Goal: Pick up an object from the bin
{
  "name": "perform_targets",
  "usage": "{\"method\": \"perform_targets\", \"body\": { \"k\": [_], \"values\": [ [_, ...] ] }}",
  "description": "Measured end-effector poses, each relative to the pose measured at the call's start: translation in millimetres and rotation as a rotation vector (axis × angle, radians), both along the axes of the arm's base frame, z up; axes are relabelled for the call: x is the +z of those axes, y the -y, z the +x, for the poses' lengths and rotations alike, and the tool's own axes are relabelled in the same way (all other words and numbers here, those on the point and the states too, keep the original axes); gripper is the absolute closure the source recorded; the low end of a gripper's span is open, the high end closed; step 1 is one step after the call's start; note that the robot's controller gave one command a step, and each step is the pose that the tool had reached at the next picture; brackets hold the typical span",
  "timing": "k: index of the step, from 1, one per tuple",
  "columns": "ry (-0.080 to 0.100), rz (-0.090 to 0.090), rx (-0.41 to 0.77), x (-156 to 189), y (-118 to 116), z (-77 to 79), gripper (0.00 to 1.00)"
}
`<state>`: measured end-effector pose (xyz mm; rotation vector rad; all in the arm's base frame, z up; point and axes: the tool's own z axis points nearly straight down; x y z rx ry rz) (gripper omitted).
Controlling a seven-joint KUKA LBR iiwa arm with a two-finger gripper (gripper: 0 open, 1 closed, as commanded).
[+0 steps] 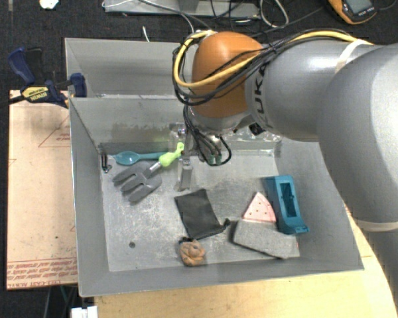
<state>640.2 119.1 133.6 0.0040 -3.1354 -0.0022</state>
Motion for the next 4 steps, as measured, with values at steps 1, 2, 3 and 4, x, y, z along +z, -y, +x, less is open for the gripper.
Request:
{"method": "perform_targets", "body": {
  "k": [1,2,3,4],
  "values": [
    [0.007,0.001,-0.002,5,0,1.7,0.00],
    [0.003,0.001,0.093,52,48,-19.8,0.00],
    [0.004,0.002,0.013,82,58,-9.6,0.00],
    [0.010,0.001,0.161,64,64,-27.3,0.00]
  ]
}}
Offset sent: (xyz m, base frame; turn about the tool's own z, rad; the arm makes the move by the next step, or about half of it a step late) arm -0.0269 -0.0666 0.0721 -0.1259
